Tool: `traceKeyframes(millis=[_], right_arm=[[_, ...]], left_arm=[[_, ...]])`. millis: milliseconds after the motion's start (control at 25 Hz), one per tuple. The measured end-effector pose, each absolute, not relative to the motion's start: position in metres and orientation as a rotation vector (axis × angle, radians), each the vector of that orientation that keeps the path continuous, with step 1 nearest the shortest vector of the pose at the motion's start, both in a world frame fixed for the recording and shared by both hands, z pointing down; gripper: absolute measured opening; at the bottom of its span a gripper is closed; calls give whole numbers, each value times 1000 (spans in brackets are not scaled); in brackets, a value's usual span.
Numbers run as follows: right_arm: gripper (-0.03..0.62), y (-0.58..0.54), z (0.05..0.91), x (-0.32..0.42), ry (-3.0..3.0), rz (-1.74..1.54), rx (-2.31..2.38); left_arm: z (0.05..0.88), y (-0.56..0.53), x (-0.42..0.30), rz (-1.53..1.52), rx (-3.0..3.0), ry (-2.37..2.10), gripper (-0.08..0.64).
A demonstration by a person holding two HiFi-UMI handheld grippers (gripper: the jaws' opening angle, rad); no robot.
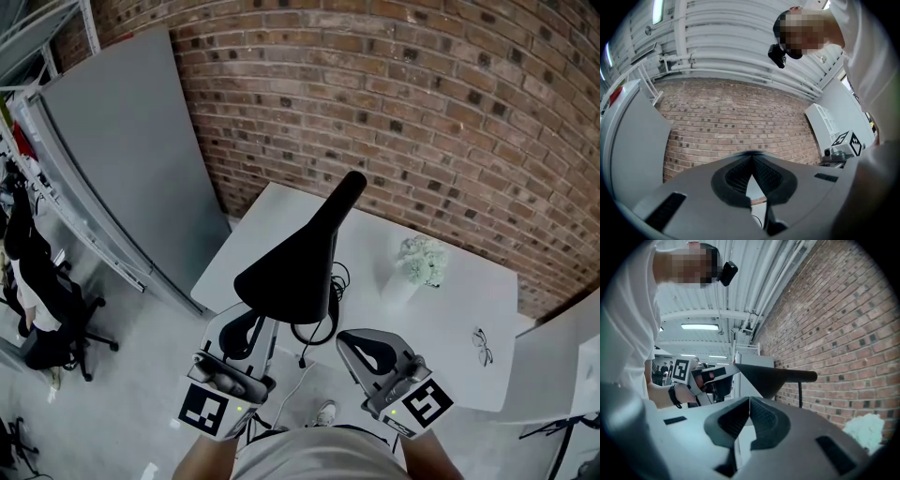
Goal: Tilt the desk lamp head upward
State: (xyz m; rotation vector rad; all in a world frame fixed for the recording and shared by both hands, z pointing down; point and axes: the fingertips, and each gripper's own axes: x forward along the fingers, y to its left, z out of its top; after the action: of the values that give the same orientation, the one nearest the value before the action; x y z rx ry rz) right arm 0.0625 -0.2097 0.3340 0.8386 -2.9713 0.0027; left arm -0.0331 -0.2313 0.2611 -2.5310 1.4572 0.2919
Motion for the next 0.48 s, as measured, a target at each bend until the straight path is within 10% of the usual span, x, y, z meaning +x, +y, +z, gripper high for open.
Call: traceKeyframes(millis=[480], right_arm=[[18, -213, 334, 57, -2949, -28, 803]], left_arm=[[254, -234, -32, 347, -2557, 1435, 8]])
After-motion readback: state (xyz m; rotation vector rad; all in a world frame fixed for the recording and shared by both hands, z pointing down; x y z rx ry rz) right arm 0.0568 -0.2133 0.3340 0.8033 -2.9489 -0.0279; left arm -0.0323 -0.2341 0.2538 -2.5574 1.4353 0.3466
